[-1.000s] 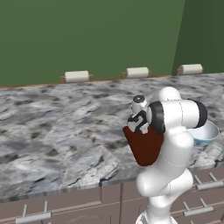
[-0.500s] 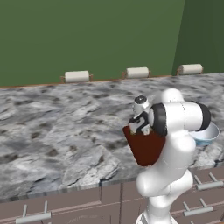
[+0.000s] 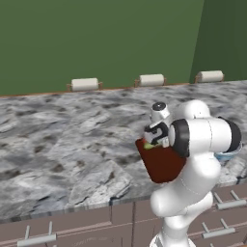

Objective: Place the two vegetables and bowl onto the tray for setting up a vegetable dip station.

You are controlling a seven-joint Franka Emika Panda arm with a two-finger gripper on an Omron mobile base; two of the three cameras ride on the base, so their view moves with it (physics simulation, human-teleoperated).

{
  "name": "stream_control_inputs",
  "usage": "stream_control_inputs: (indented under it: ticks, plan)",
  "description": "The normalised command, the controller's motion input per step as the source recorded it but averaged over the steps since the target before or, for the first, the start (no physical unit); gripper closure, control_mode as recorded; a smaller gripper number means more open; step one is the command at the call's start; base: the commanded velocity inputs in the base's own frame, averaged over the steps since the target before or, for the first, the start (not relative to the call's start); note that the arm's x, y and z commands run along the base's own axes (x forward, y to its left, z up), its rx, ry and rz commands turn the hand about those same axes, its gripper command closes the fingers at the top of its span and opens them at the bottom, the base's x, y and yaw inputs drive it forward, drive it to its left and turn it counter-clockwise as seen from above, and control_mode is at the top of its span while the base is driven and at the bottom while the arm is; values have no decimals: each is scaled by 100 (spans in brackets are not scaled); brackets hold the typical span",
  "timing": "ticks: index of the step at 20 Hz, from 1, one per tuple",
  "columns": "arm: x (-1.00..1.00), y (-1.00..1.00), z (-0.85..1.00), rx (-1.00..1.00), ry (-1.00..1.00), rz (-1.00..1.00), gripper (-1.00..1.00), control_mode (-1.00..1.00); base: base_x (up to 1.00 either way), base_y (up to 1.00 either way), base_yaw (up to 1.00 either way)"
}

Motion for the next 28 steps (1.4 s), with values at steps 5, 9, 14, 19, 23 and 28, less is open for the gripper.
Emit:
stream_control_inputs:
  ticks: [5,9,14,19,23,28]
  plan:
    - [-1,0,63,0,20,-13,-100,-100,0,0,0]
    - [-18,-6,60,0,21,-21,-100,-100,0,0,0]
    - [-25,-15,44,0,17,-27,-100,-100,0,0,0]
    - [-35,-24,13,0,5,-23,-100,-100,0,0,0]
    - [-60,-18,0,0,-5,-9,-100,-100,0,0,0]
    - [-57,-6,0,0,-15,0,-100,-100,0,0,0]
